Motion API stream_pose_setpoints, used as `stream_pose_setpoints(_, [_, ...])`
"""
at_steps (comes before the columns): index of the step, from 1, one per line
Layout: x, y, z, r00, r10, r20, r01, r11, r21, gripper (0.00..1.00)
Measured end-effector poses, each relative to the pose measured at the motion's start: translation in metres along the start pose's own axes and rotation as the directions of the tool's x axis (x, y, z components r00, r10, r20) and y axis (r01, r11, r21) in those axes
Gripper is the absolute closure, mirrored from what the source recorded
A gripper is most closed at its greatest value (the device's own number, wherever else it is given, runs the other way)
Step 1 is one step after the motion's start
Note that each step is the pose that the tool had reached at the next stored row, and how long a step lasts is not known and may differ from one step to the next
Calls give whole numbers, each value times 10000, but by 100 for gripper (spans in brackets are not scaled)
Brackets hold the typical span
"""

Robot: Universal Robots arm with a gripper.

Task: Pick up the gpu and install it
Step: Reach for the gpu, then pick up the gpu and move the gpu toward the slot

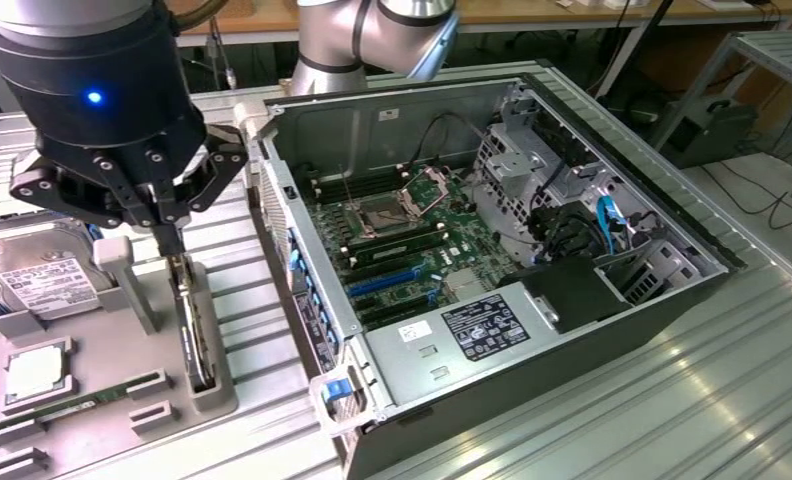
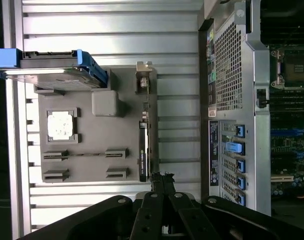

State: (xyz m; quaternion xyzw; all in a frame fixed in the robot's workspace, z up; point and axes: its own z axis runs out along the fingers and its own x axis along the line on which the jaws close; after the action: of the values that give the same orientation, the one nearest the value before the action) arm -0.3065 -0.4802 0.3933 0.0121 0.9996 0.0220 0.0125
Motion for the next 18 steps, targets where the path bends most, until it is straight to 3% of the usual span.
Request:
stream_pose_setpoints(7, [107,22,-2,10000,-1,-1,1,10000,0,89])
stream_pose_setpoints(18, [112,23,-2,10000,0,-1,0,10000,0,89])
